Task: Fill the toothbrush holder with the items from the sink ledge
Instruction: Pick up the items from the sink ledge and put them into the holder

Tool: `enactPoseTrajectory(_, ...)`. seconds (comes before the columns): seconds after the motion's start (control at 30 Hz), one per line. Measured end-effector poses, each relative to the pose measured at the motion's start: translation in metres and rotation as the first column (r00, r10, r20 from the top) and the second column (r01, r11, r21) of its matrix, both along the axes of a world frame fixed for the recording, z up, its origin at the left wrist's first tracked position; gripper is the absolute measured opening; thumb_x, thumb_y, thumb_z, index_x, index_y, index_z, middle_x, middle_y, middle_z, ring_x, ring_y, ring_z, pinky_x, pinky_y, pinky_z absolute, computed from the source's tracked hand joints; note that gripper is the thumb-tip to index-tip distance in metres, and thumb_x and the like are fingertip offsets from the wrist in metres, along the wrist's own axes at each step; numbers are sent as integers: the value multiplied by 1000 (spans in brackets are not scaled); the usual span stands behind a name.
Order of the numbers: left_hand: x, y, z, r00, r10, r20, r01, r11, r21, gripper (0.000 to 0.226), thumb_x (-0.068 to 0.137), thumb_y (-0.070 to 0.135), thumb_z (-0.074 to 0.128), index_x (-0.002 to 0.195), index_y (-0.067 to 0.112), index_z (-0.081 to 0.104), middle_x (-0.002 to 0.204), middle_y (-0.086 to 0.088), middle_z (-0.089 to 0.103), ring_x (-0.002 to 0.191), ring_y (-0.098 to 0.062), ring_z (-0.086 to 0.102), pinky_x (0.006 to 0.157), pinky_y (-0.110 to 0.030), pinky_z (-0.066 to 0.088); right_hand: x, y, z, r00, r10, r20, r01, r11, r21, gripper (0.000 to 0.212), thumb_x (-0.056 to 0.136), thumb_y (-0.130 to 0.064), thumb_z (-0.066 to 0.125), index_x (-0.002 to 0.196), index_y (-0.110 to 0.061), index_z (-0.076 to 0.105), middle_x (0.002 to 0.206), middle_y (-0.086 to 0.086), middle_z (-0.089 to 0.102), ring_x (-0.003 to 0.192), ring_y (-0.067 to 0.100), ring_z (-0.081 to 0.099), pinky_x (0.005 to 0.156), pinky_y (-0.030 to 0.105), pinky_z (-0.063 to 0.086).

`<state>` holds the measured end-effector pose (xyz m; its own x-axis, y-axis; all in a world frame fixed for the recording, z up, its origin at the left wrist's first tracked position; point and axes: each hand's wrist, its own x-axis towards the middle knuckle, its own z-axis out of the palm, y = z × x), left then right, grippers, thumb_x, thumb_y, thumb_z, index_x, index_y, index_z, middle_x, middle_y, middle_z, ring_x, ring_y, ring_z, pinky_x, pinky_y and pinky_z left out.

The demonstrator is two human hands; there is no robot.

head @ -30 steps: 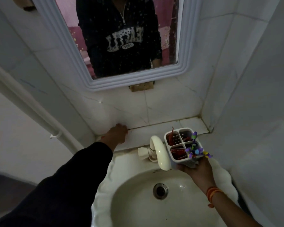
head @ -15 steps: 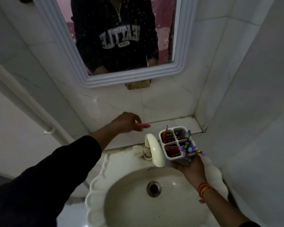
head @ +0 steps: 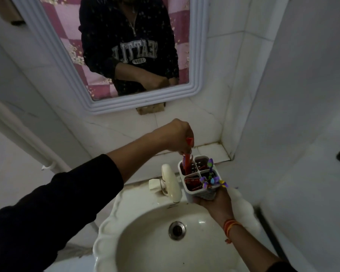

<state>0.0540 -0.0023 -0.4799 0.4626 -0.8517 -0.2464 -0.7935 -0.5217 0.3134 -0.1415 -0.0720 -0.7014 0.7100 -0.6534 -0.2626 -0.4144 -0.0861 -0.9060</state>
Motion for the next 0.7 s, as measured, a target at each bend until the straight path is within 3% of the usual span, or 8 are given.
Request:
enactPoseTrajectory(0.1,-4,0,-15,996,14,-85,-13,1000,15,21,85,17,74,106,13,75,80,1,77,63,-5,73,58,-15,56,0,0,-4,1000,-23,-9,22,1000,-21,67,63,-29,97,119,-9,66,103,4,69,92,20,66,80,23,50)
enactPoseTrajectory(0.23,-2,1,-36,982,64,-176,-53,996,66,23,91,18,67,110,9,76,87,-6,79,76,-17,78,67,-24,63,1,0,1,1000,-5,-4,5,999,-43,63,64,-27,97,117,-10,67,101,4,69,94,22,67,81,25,51)
enactPoseTrajectory(0.33,1,1,-39,938,179,-296,-174,984,43,31,94,33,65,106,6,76,95,-7,79,81,-18,79,74,-31,65,0,0,2,1000,-11,3,11,999,-33,68,62,-29,97,119,-9,66,107,7,70,98,23,68,85,30,55)
enactPoseTrajectory(0.47,7,-3,-48,888,362,-285,-327,931,165,60,98,52,50,115,-3,67,107,-13,73,86,-23,71,84,-34,61,-2,-1,-2,994,-39,105,36,999,33,77,59,7,95,126,-10,60,117,4,69,104,3,70,73,22,62)
enactPoseTrajectory(0.5,4,-5,-53,870,381,-312,-322,920,225,64,98,55,46,114,-4,65,106,-14,71,85,-23,71,83,-34,60,-3,-1,-3,993,-38,112,36,999,23,76,60,6,94,125,-14,61,117,2,70,106,4,70,74,25,64)
enactPoseTrajectory(0.57,-4,-10,-64,805,432,-407,-341,898,280,66,97,59,44,112,-2,64,109,-16,71,88,-28,75,85,-38,63,-4,-1,-4,994,-40,98,40,999,0,70,57,-22,100,118,-21,67,113,-2,73,110,16,70,85,42,64)
enactPoseTrajectory(0.6,-8,-13,-67,785,455,-420,-372,889,268,66,96,61,44,110,-1,63,110,-18,70,90,-31,77,85,-41,63,-3,-3,-5,994,-39,104,43,998,-37,73,52,-34,100,118,-24,69,112,-5,75,111,18,71,90,42,62)
enactPoseTrajectory(0.7,-8,-26,-68,752,503,-426,-488,859,154,66,95,63,44,110,0,60,113,-18,67,92,-35,75,84,-44,63,1,-11,6,995,-41,93,60,975,-216,65,64,-17,95,123,-18,68,110,-10,75,109,17,71,87,22,55)
